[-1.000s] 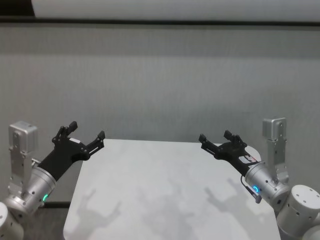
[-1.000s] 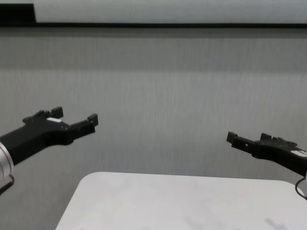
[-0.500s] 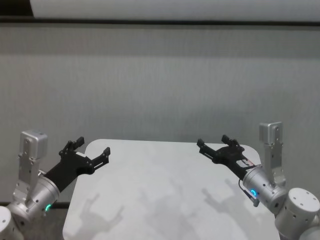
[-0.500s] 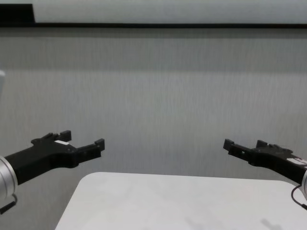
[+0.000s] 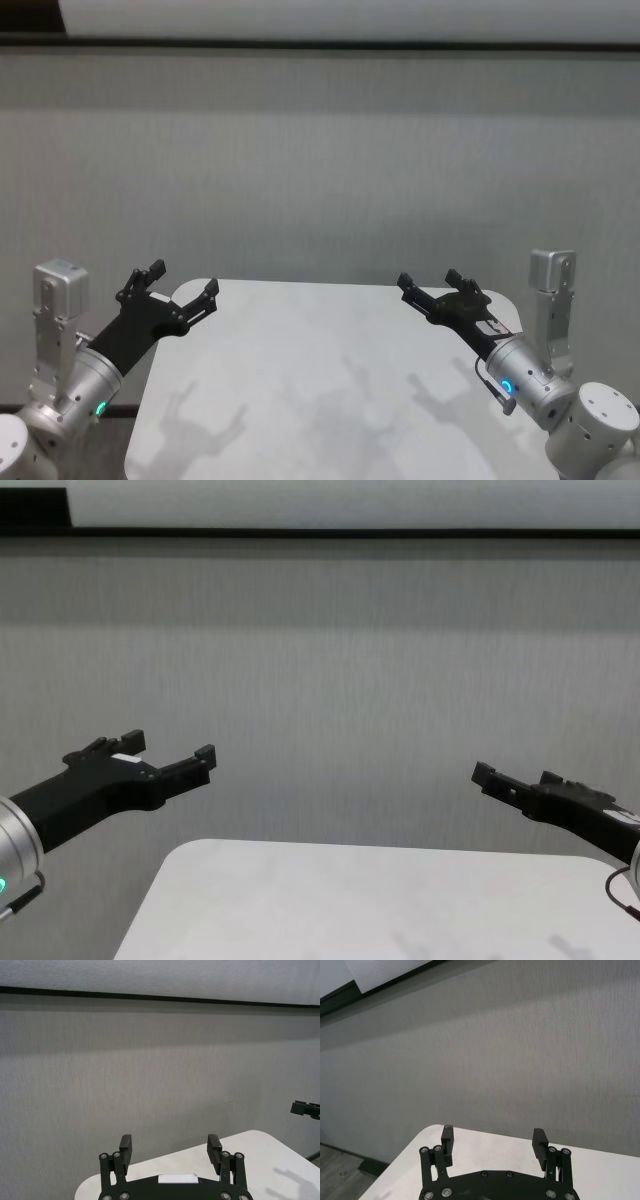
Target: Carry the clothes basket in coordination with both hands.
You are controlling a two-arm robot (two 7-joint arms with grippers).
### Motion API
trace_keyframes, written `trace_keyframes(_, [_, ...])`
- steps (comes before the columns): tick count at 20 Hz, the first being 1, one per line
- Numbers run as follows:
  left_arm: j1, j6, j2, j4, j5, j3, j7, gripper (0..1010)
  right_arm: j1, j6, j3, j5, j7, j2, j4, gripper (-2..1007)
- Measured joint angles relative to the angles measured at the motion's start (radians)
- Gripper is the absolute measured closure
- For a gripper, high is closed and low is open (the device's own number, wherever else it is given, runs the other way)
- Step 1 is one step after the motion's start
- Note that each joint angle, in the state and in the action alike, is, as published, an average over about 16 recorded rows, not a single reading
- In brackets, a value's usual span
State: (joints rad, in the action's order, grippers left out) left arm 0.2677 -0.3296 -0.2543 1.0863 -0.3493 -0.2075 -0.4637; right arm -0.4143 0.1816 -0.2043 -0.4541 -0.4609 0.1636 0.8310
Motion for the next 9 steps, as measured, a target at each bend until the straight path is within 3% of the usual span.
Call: trace_keyframes(9, [-0.001,0.004,-0.002,0.005,0.0,0.001,-0.001,8,0.0,-0.003,-0.003,0.004,0.005,0.002,0.006,5])
